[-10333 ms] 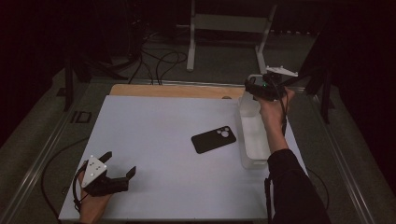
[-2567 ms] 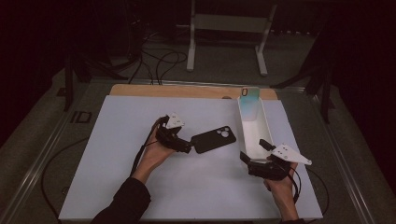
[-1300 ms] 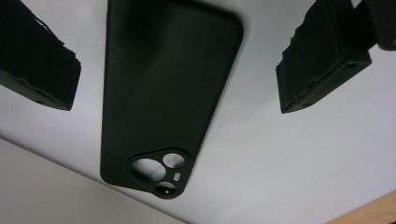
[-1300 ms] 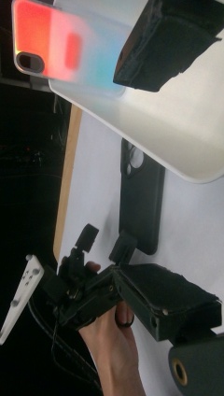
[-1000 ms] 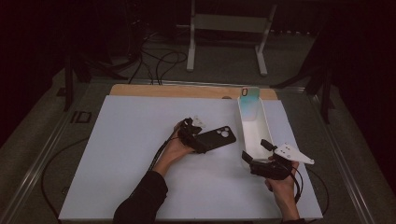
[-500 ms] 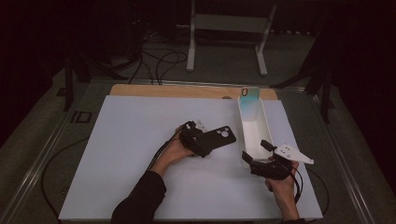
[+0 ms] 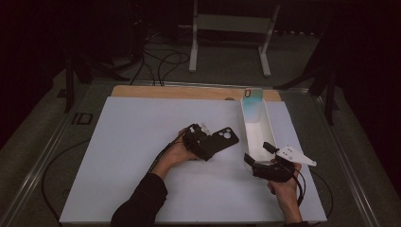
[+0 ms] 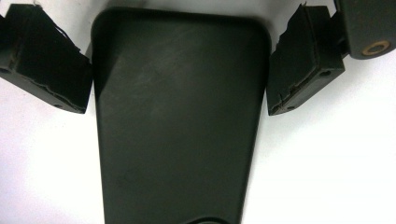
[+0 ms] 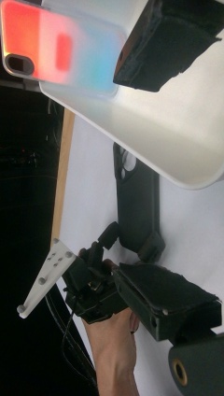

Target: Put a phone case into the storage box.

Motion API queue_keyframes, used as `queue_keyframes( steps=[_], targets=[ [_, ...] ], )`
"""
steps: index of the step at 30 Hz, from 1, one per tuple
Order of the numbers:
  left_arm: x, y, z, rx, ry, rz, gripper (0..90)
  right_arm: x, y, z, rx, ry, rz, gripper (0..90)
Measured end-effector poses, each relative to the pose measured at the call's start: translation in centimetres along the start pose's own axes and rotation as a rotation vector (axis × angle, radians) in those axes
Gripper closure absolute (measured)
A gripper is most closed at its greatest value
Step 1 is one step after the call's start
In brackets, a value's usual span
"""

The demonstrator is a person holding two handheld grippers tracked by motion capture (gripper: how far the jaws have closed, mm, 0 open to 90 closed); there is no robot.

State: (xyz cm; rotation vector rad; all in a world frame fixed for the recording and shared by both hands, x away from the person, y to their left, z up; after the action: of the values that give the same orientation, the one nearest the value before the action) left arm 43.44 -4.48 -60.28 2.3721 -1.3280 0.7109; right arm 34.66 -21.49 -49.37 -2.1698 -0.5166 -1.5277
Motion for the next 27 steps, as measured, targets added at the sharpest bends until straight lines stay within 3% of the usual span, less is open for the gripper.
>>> queue_keyframes(
  steps=[4, 9, 21, 27],
  targets=[
    [0.41, -0.10, 0.36, 0.018, 0.013, -0.014, 7.7, -0.08, 0.00, 0.03, -0.001, -0.004, 0.000, 8.0],
    [0.48, -0.06, 0.50, 0.020, -0.005, -0.015, 6.4, -0.09, 0.07, 0.03, -0.002, -0.004, 0.002, 8.0],
    [0.55, 0.15, 0.10, 0.031, -0.056, -0.017, 14.4, -0.16, 0.00, 0.05, 0.003, -0.009, 0.002, 8.0],
    [0.40, -0.06, -0.25, 0.038, -0.044, -0.047, 16.7, -0.29, 0.11, 0.11, 0.000, -0.017, 0.004, 8.0]
  ],
)
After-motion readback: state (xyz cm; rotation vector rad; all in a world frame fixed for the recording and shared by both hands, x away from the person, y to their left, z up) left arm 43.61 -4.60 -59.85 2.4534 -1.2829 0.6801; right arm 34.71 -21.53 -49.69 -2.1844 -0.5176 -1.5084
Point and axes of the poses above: each handheld gripper's, and its own axes: z roughly forward along the jaws, x roughly out of its top, y roughly to its right, the point moved 10 cm from there along z, roughly forward along the jaws, and after that the axes turned 1 degree about -x, right-handed, at the moved point
